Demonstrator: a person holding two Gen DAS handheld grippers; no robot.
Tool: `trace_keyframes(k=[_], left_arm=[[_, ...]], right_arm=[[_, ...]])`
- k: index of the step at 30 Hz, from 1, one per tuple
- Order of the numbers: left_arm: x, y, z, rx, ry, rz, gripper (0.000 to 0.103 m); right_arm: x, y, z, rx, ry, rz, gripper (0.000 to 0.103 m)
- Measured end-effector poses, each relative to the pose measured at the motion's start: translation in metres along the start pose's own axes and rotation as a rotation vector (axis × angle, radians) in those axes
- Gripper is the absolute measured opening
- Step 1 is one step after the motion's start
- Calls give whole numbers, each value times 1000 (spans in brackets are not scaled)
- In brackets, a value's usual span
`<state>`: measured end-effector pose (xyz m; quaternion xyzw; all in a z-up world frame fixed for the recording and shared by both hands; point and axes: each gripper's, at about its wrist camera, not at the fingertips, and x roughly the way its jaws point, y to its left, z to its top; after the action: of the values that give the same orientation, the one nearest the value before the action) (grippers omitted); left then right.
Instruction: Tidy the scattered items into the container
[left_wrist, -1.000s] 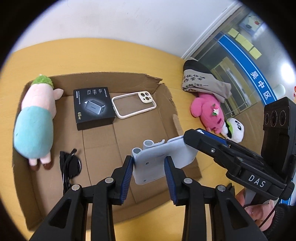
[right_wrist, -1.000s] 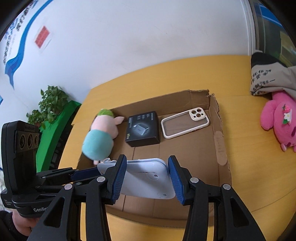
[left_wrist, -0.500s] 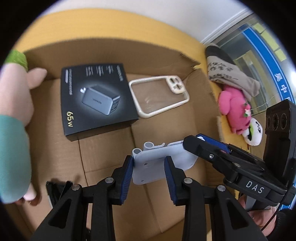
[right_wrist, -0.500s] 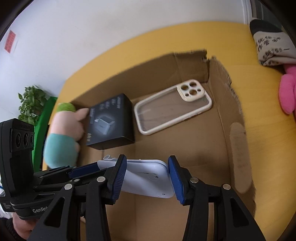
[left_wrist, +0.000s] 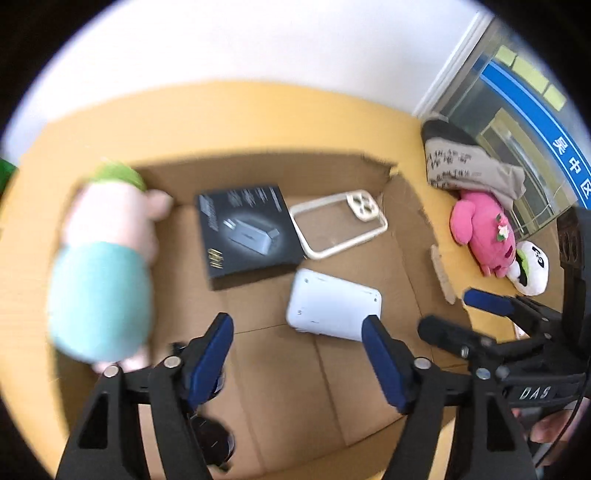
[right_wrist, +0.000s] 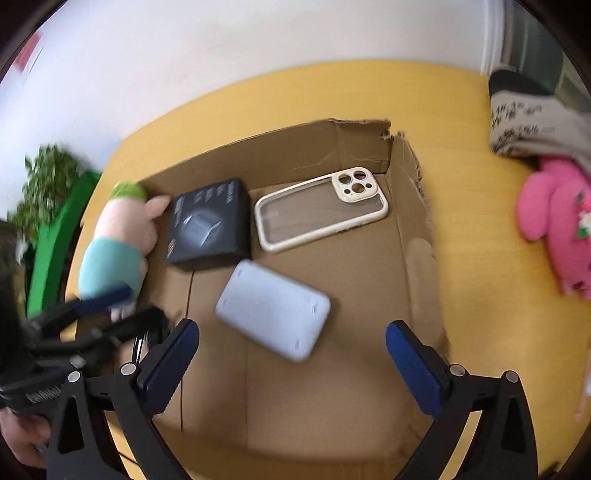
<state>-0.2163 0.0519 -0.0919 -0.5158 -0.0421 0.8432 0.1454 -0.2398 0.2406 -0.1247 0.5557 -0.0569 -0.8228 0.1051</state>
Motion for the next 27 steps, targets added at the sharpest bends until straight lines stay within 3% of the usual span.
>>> trace_keyframes(k=[6, 14, 19, 23, 27], left_arm=[[-101, -18, -23, 29, -135, 156, 79], [-198, -26, -66, -9, -312, 301, 79], [-236, -27, -99, -53, -363, 331, 79], [-248, -39, -118, 5, -360, 291, 79], [-251, -53, -130, 52, -334, 301, 79]], right_arm=[[-74, 37, -31, -97, -26, -50, 103], [-155, 80, -76, -164, -75, -91, 103], [-189, 99, -101, -178, -105, -115, 103], [-208, 110, -118, -184, -119, -133, 103], [-220, 117, -133, -183, -127, -143, 103]])
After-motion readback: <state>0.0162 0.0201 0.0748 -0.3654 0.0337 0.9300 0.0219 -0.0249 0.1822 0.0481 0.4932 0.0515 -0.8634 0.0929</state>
